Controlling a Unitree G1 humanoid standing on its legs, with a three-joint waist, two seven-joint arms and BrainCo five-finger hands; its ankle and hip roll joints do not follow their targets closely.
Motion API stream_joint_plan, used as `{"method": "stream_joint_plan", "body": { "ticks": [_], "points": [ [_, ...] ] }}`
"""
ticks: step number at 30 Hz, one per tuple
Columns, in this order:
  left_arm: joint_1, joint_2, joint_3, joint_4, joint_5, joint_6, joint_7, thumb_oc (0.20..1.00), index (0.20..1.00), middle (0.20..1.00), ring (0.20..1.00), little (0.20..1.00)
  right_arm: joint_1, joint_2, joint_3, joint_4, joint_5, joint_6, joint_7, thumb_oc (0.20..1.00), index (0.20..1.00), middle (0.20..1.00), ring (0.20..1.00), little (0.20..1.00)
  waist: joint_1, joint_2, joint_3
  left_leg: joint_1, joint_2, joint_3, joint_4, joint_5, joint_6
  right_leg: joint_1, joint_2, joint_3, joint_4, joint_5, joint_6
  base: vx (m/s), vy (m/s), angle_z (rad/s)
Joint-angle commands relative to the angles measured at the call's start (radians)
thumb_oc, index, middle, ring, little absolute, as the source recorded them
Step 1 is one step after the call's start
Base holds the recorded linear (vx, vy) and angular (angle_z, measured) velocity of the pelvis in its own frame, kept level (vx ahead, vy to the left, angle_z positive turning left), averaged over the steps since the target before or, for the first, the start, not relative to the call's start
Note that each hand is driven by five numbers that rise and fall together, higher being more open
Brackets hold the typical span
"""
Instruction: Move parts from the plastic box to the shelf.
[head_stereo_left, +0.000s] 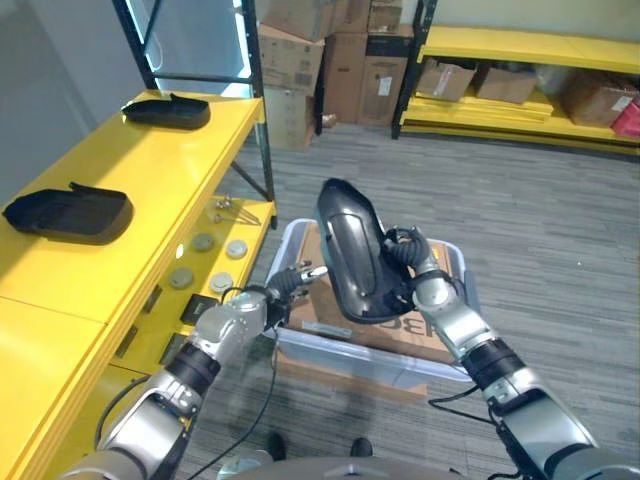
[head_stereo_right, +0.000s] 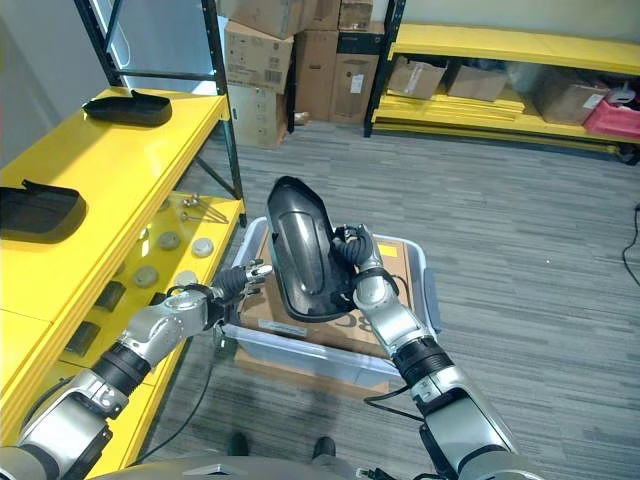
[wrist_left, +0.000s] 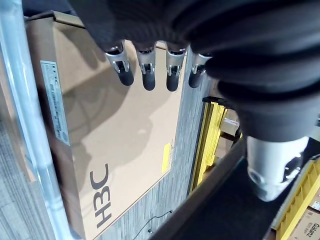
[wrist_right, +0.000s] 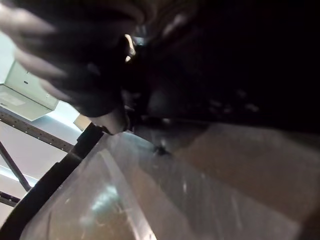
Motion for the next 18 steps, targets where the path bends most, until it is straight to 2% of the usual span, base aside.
{"method": "stream_joint_plan", "body": {
  "ticks": [1, 8, 13, 15, 18],
  "points": [
    [-0.064, -0.041, -0.039, 0.06, -0.008, -0.054, -0.012, 1.0, 1.0, 1.0, 1.0, 1.0, -0.11, -0.004, 0.005, -0.023, -0.011, -0.023, -0.024, 0.2, 0.2, 0.2, 0.2, 0.2, 0.025, 0.005, -0.065, 0.02, 0.051, 0.005, -0.008, -0.079, -0.035, -0.001, -0.033, -0.013, -0.005, -0.069, 0.092, 0.0, 0.0, 0.0],
    [-0.075, -0.043, -0.065, 0.008, -0.047, -0.064, -0.045, 1.0, 1.0, 1.0, 1.0, 1.0, -0.125, 0.002, 0.027, -0.027, -0.003, -0.007, -0.031, 0.2, 0.2, 0.2, 0.2, 0.2, 0.027, 0.009, -0.061, 0.022, 0.05, 0.002, -0.008, -0.079, -0.035, 0.001, -0.033, -0.017, -0.005, -0.066, 0.093, 0.0, 0.0, 0.0],
    [-0.083, -0.069, -0.093, -0.014, -0.101, -0.072, -0.041, 1.0, 1.0, 1.0, 1.0, 1.0, -0.135, 0.01, 0.04, -0.015, -0.014, -0.013, -0.029, 0.2, 0.2, 0.2, 0.2, 0.2, 0.024, 0.008, -0.06, 0.022, 0.05, 0.002, -0.008, -0.08, -0.034, 0.002, -0.033, -0.016, -0.005, -0.067, 0.091, 0.0, 0.0, 0.0],
    [-0.088, -0.099, -0.118, -0.021, -0.166, -0.067, -0.046, 1.0, 1.0, 1.0, 1.0, 1.0, -0.139, 0.02, 0.05, -0.006, -0.017, -0.02, -0.028, 0.2, 0.2, 0.2, 0.2, 0.2, 0.018, 0.005, -0.062, 0.024, 0.05, 0.005, -0.008, -0.082, -0.033, 0.002, -0.032, -0.013, -0.005, -0.067, 0.091, 0.0, 0.0, 0.0],
    [-0.091, -0.121, -0.133, -0.018, -0.175, -0.066, -0.057, 1.0, 1.0, 1.0, 1.0, 1.0, -0.14, 0.033, 0.055, 0.005, -0.015, -0.031, -0.028, 0.2, 0.2, 0.2, 0.2, 0.2, 0.011, 0.003, -0.063, 0.026, 0.051, 0.011, -0.008, -0.082, -0.032, 0.002, -0.032, -0.01, -0.005, -0.067, 0.09, 0.0, 0.0, 0.0]
  ]
}}
